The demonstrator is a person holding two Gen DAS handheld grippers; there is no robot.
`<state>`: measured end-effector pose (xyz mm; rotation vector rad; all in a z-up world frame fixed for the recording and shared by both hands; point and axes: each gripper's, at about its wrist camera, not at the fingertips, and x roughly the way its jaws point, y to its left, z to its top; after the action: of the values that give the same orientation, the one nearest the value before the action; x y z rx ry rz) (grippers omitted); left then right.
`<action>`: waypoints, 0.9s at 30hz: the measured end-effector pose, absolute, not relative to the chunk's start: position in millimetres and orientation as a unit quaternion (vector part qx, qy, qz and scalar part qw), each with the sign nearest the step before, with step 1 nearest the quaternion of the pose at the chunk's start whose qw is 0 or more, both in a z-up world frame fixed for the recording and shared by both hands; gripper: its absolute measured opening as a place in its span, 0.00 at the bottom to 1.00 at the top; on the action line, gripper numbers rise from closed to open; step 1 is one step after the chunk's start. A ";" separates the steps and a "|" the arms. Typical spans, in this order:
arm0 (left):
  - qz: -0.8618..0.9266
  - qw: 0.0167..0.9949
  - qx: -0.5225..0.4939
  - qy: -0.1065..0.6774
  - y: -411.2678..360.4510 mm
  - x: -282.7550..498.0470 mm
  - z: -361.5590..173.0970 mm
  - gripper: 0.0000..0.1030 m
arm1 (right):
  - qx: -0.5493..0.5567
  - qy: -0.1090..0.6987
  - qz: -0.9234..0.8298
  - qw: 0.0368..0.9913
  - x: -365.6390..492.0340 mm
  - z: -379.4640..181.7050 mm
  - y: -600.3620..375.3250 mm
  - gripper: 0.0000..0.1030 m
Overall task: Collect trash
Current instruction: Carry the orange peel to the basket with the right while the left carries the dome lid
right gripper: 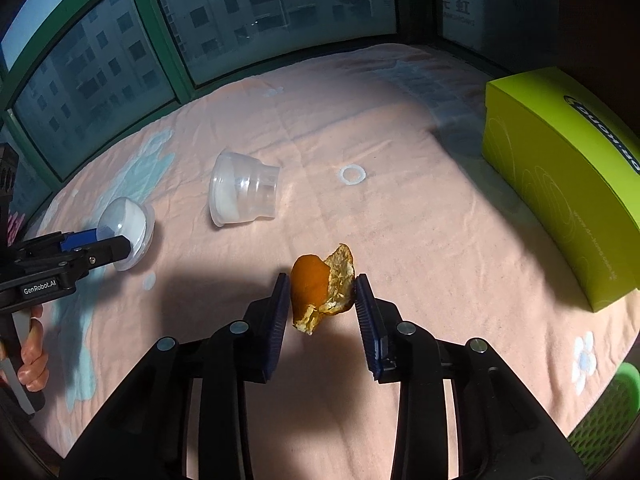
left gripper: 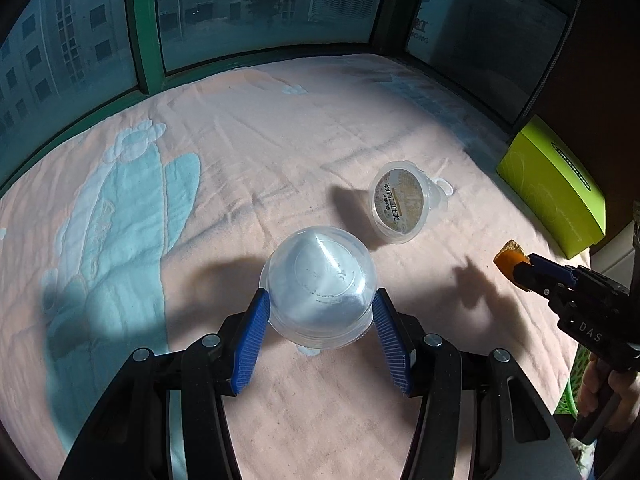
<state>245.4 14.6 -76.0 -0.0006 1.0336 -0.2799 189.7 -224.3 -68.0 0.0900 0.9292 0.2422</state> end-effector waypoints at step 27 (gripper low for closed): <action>-0.247 0.842 0.005 0.480 -78.2 155.3 -49.6 0.50 | 0.105 0.403 0.066 0.907 60.5 -40.0 -309.0 0.32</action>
<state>155.3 -78.2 -49.6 0.0116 1.0132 -0.5225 60.5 -309.0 -40.0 0.2158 0.8310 0.1365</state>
